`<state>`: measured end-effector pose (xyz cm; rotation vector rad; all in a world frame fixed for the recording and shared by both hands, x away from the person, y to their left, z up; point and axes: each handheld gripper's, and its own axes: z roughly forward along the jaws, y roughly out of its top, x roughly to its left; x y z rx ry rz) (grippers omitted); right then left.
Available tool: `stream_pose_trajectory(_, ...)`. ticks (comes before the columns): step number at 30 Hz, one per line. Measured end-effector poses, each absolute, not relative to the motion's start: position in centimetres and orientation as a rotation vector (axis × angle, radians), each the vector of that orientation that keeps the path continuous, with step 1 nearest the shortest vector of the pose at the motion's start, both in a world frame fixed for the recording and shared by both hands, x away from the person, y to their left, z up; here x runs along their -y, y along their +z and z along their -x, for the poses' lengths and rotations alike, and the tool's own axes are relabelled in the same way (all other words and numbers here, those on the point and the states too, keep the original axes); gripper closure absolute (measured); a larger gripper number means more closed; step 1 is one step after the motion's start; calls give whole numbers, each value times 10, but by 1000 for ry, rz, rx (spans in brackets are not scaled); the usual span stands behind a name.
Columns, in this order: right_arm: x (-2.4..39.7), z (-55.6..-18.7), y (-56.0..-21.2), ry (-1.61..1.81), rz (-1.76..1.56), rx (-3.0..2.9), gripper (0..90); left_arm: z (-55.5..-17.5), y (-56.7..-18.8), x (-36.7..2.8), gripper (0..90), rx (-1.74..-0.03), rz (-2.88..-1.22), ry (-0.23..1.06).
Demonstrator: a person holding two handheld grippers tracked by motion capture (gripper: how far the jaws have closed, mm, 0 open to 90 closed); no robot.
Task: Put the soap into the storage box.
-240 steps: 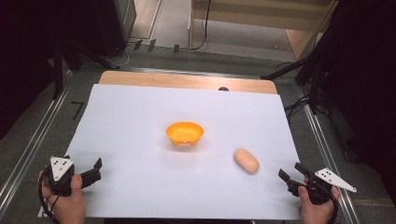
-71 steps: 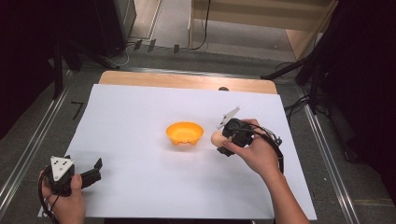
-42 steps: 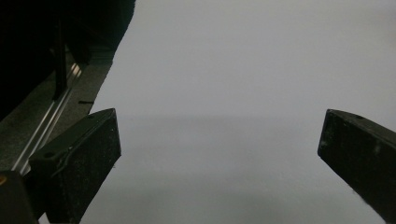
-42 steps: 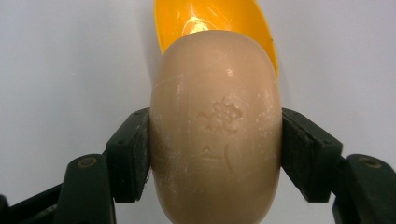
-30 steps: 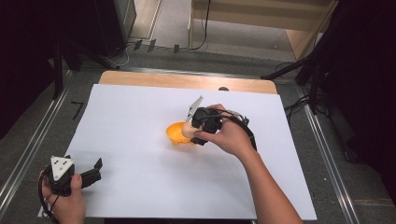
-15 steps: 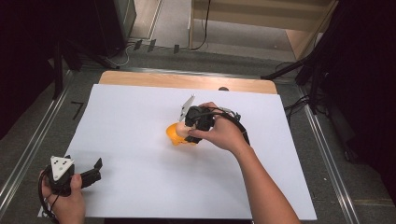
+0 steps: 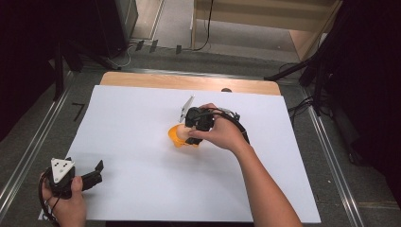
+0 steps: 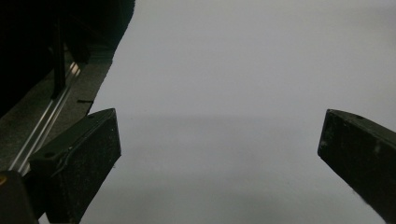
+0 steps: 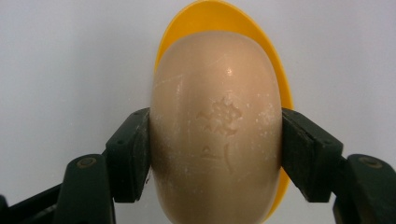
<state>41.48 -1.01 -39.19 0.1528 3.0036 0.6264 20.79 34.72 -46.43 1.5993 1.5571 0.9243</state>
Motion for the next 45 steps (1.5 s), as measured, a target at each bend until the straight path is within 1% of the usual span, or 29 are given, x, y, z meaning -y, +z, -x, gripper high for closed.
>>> stream_pose_trajectory(6, 8, -416, -394, 623, -162, -3014, 327, -208, -464, -347, 0, -1557, -1597, 924)
stream_pose_trajectory(9, 10, -417, -388, 693, -206, -2986, 344, -208, -464, -347, 0, -1556, -1594, 923)
stream_pose_trajectory(14, 14, -416, -386, 680, -226, -2976, 319, -208, -464, -347, 0, -1557, -1594, 922)
stream_pose_trajectory(19, 26, -412, -384, 688, -285, -2957, 279, -208, -464, -347, 0, -1556, -1595, 923)
stream_pose_trajectory(25, 39, -407, -385, 727, -363, -2945, 273, -208, -464, -347, 0, -1557, -1597, 925)
stream_pose_trajectory(31, 60, -402, -384, 772, -470, -2918, 241, -208, -464, -347, 0, -1556, -1599, 926)
stream_pose_trajectory(38, 78, -397, -383, 823, -576, -2905, 230, -208, -464, -347, 0, -1555, -1601, 928)
stream_pose_trajectory(42, 86, -395, -385, 837, -629, -2907, 199, -208, -464, -347, 0, -1555, -1599, 928)
stream_pose_trajectory(45, 95, -391, -390, 832, -687, -2873, 140, -208, -464, -347, 0, -1555, -1602, 929)
